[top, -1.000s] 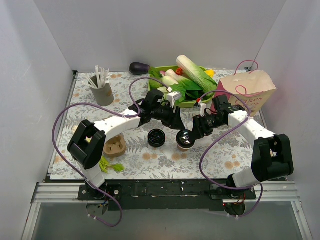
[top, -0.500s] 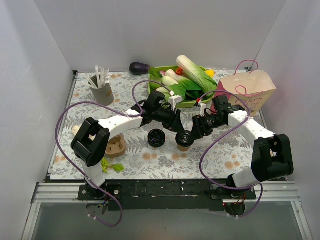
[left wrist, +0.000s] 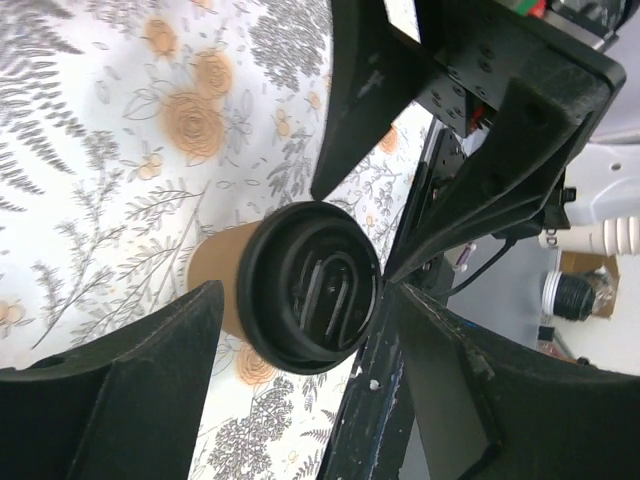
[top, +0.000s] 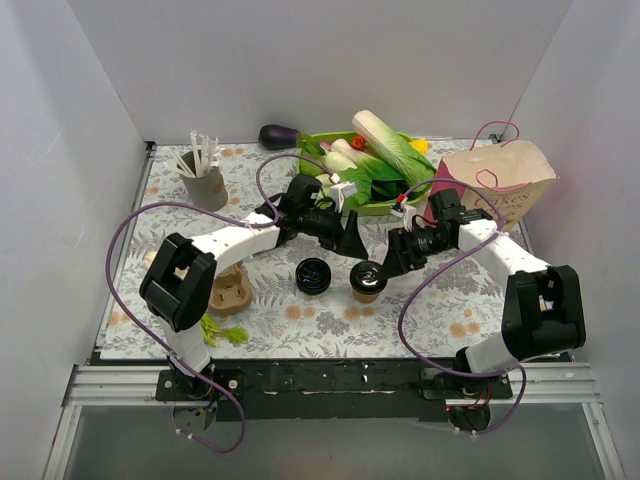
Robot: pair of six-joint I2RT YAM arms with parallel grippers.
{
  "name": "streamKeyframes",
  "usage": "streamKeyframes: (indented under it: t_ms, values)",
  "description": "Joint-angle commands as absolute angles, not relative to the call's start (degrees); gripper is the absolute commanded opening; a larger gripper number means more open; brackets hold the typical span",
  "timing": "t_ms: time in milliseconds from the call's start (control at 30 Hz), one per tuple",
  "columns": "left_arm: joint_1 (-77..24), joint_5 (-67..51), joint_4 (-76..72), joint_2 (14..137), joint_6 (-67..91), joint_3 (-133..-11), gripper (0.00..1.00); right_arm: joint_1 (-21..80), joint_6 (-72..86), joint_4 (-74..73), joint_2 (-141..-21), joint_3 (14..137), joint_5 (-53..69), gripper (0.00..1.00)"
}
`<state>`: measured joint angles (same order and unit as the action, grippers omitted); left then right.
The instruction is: Pack the takeout coffee
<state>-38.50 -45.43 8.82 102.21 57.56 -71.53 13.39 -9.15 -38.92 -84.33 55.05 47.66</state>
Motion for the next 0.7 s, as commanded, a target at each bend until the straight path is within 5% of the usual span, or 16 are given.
streamKeyframes:
  t_ms: [0,667]
  values:
    - [-35.42,-47.02,8.79,98.35,59.76,-70.49,0.70,12.30,-8.26,-38.24,-85.25,57.22,51.76,0.71]
    - [-35.33,-58.97,-3.95,105.20,69.43,-65.48,0.72,10.72,-6.07,-33.05,-87.27,51.59,57.22,0.68]
